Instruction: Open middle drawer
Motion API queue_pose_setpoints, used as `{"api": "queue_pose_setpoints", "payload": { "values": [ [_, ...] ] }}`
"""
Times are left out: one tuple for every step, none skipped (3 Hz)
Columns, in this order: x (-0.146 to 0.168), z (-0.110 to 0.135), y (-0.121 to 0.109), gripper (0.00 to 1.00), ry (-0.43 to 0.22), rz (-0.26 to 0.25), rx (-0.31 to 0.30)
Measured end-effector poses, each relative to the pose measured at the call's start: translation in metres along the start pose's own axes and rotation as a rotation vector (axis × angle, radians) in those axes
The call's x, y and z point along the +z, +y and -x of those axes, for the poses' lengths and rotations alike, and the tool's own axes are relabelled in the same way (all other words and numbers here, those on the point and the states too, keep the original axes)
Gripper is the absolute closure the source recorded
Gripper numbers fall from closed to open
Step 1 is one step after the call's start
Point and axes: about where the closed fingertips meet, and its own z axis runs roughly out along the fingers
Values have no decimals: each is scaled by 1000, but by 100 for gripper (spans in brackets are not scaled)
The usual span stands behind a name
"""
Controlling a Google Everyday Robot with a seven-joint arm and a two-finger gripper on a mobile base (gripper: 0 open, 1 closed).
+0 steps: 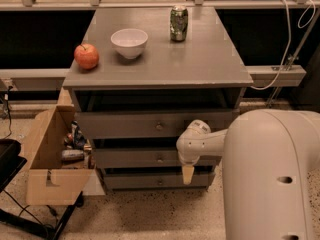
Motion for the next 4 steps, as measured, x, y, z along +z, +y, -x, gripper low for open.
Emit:
{"api": "queue_pose_setpoints", "payload": {
  "values": [
    [15,3,1,15,33,54,-7],
    [15,4,5,38,99,120,-3],
    [-3,4,7,62,165,141,-8],
    [-3,4,7,85,165,141,-8]
  ]
}}
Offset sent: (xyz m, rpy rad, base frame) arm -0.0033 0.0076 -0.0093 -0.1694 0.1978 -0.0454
